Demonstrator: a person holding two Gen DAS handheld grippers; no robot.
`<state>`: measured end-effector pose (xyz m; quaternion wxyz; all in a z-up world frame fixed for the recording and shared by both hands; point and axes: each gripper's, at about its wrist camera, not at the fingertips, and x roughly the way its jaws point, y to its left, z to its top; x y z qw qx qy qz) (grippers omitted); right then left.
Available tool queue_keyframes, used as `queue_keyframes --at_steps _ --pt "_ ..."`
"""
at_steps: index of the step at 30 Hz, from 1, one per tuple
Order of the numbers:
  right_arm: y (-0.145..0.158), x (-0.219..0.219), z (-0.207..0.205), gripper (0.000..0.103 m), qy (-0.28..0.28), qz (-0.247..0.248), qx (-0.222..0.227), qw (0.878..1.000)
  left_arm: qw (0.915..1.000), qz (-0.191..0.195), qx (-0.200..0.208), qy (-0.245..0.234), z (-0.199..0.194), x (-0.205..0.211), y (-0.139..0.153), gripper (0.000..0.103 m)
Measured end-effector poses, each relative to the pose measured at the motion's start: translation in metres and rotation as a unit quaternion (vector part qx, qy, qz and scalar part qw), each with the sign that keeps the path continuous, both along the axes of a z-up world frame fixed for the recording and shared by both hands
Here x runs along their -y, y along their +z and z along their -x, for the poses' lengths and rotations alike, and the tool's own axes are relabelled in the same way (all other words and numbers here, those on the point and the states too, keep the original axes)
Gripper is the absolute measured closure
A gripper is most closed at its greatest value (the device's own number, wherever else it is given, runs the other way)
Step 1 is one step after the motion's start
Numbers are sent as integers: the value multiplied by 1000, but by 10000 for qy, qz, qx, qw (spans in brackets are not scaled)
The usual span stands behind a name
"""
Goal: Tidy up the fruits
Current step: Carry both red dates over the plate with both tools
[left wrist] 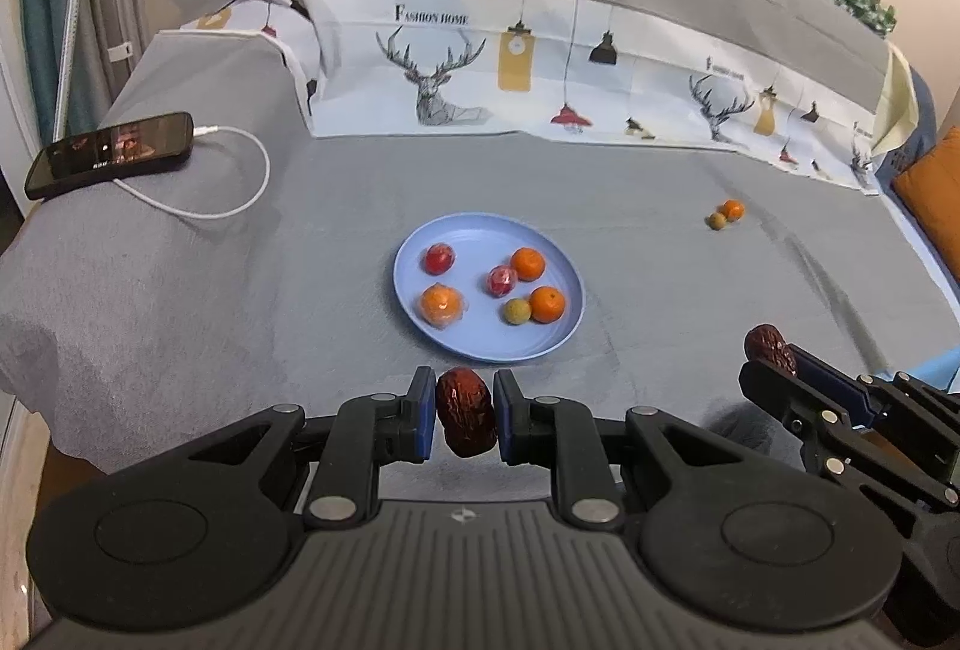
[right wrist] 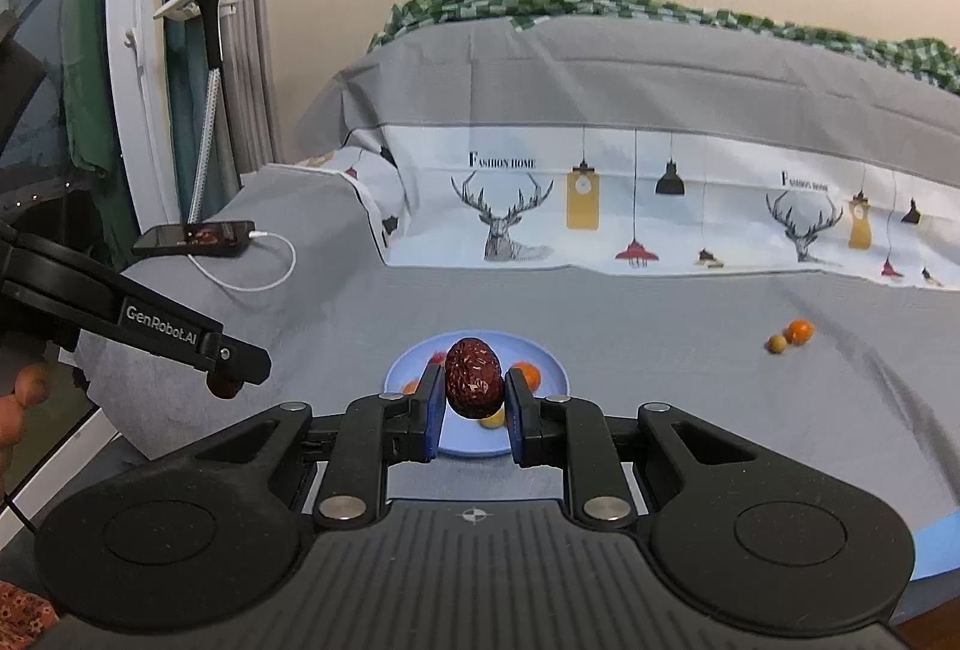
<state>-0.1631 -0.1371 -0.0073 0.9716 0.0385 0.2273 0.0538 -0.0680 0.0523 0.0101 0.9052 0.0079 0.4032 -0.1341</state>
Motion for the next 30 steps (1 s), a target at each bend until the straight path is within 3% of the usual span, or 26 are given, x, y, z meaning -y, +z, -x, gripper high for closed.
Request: queue_keyframes --at_steps 14,30 --pt "-28 2 -70 81 -6 -47 -547 9985 9995 -144 -277 37 -73 13 -24 81" --pt "-83 3 -179 81 -38 -165 -1186 9928 9970 -364 -677 46 -181 46 -76 81"
